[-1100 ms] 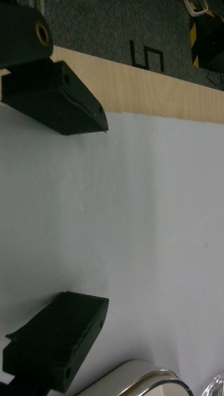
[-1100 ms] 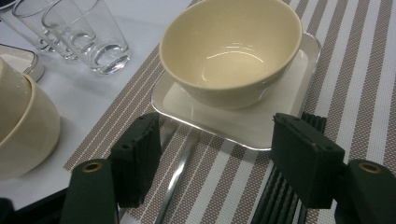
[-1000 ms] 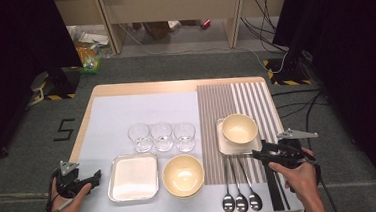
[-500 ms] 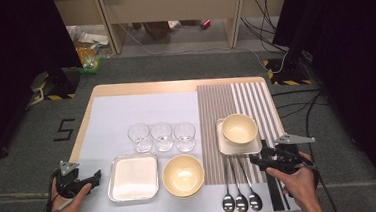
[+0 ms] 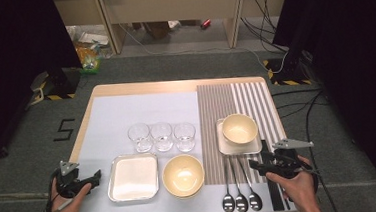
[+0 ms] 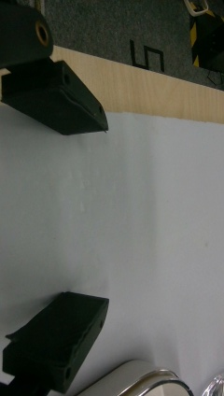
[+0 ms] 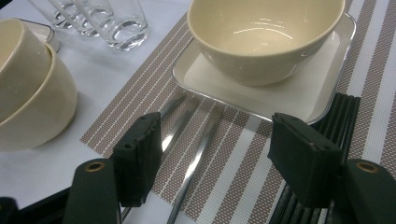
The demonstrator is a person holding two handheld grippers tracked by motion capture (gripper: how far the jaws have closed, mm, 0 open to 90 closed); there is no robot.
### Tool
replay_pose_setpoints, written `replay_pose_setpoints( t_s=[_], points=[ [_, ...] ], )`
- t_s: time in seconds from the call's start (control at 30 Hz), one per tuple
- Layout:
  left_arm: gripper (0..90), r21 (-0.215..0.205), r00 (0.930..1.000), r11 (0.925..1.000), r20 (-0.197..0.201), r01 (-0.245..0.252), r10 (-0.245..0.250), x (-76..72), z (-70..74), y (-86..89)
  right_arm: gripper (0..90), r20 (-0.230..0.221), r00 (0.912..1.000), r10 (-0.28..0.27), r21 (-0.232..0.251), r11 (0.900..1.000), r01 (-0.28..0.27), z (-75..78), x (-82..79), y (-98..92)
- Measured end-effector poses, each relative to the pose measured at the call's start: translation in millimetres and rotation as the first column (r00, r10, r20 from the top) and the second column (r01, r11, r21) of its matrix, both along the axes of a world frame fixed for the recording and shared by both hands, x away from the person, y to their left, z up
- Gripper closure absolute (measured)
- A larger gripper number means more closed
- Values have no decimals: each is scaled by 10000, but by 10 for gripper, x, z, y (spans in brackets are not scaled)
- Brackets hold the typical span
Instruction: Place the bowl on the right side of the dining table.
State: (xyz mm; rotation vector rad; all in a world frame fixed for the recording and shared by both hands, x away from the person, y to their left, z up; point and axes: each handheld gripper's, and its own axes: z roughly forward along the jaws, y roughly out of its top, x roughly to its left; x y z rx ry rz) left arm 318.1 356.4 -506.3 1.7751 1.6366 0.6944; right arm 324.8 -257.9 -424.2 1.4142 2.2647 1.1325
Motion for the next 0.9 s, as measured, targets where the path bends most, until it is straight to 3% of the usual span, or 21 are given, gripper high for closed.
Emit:
replay_pose_setpoints(
  t_s=[0.9],
  points=[
    [121, -1, 10000, 10000, -13, 5, -5, -1, 1, -1, 388, -280, 9981, 546, -82, 9985, -549, -197, -127, 133]
  ],
)
